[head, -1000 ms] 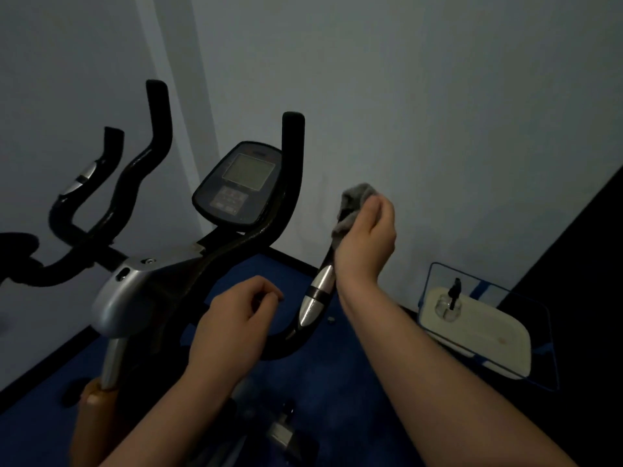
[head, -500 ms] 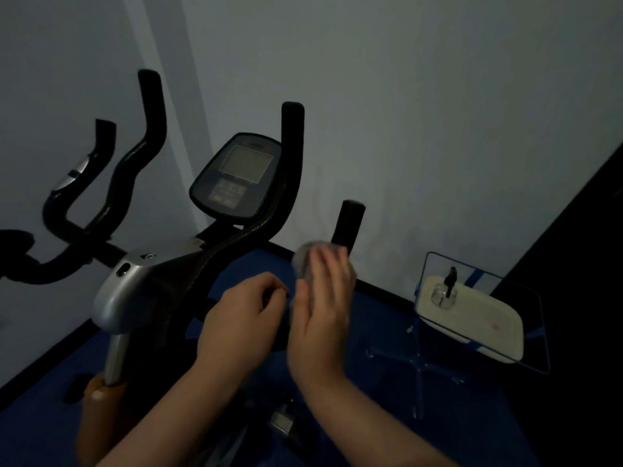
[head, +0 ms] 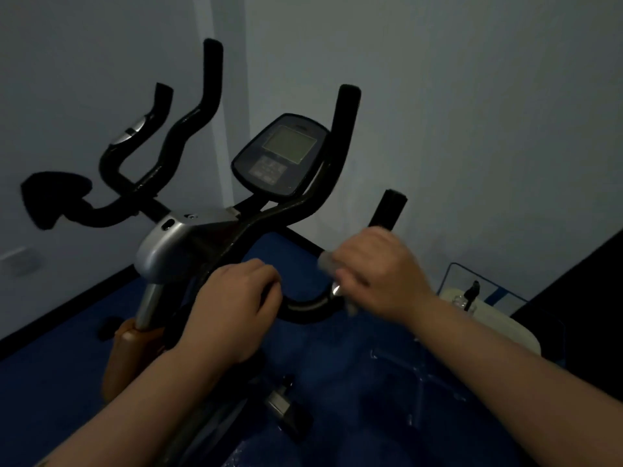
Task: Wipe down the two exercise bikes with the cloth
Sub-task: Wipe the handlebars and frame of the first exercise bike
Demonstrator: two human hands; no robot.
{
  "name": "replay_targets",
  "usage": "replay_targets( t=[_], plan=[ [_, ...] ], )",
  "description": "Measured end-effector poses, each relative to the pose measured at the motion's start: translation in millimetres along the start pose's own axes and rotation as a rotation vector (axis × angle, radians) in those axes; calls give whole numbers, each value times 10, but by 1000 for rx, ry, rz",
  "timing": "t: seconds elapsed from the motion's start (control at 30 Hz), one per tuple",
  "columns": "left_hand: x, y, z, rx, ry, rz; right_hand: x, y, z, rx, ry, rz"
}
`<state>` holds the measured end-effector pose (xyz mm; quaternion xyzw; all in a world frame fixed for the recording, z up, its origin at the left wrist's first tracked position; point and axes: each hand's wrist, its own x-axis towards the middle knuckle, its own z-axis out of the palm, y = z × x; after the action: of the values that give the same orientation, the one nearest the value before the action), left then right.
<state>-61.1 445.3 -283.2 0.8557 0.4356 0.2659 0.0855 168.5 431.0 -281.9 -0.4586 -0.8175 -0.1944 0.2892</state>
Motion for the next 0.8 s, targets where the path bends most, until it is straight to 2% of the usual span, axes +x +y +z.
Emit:
replay_targets(
  t=[0.07,0.13,0.27,0.37,0.5,0.6,0.67,0.73,0.8],
  plan=[
    [-66,-27,3,1,83,-28,-41,-27,-39,38,77,164],
    [-127,-31,42,-19,220,-81,-39,-334,105,-10,89,265],
    [-205,-66,98,70,414,-128,212,-807,260,-111,-233,163],
    [-272,-113,106,157,432,-175,107,-642,106,-115,-456,3],
    [-310,-152,110,175,464,-262,51,-797,65,-144,-456,143],
    [-270,-120,113,169,448,-274,505,-909,331,-174,-726,180],
    [-304,-121,100,176,426,-305,655,-843,404,-120,-817,149],
    [-364,-147,103,148,428,-331,502,-804,330,-72,-776,102],
    [-409,-181,106,63,471,-364,274,-849,202,47,-685,148]
  ],
)
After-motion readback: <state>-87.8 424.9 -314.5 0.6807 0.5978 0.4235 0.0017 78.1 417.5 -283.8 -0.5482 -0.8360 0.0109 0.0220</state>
